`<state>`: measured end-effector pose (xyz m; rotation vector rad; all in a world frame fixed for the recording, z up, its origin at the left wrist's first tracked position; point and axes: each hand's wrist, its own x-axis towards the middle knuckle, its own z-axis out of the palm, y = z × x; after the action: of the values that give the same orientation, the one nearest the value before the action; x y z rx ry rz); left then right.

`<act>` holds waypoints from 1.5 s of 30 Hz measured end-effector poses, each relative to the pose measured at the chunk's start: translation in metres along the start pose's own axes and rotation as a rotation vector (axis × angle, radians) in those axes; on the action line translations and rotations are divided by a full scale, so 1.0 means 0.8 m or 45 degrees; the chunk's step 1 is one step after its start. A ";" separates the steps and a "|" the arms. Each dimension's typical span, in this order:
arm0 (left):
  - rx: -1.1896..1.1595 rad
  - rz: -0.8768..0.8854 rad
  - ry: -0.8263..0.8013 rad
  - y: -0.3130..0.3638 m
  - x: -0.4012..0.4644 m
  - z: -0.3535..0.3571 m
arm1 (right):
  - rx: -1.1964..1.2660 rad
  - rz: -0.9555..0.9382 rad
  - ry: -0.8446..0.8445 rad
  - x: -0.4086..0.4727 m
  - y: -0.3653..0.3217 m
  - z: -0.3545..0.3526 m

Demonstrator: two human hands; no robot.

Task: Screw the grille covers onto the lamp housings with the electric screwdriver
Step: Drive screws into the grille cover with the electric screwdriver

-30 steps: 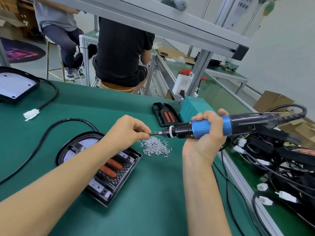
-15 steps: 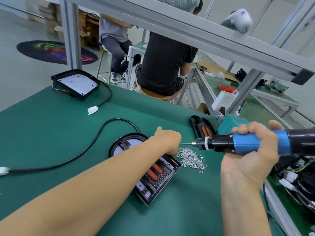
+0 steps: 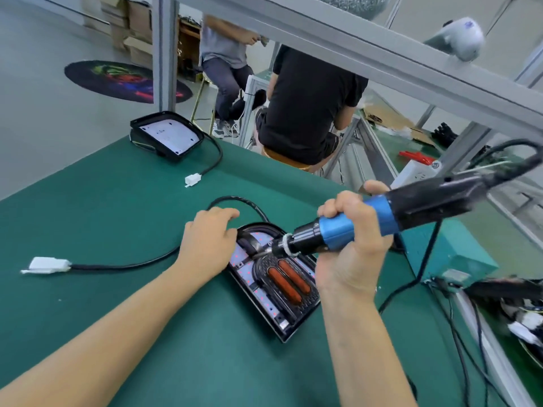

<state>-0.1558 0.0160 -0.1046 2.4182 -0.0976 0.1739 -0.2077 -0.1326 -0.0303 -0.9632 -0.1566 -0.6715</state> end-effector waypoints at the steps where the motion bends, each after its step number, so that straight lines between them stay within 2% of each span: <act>1: -0.013 -0.037 -0.023 -0.007 -0.004 0.001 | -0.031 0.004 -0.025 -0.002 0.006 0.003; 10: -0.010 -0.059 -0.039 -0.016 -0.020 0.009 | -0.214 0.015 -0.126 -0.008 0.028 0.016; 28: -0.162 -0.052 0.045 -0.017 -0.028 0.009 | -0.376 0.008 -0.203 -0.010 0.038 0.024; 38: -0.219 -0.046 0.080 -0.017 -0.031 0.010 | -0.334 0.031 -0.107 -0.011 0.039 0.024; 45: -0.188 -0.015 0.109 -0.020 -0.030 0.012 | -0.379 -0.014 -0.188 -0.009 0.038 0.025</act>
<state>-0.1770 0.0220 -0.1257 2.2606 -0.0554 0.2558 -0.1916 -0.1015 -0.0434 -1.2998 -0.1960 -0.6442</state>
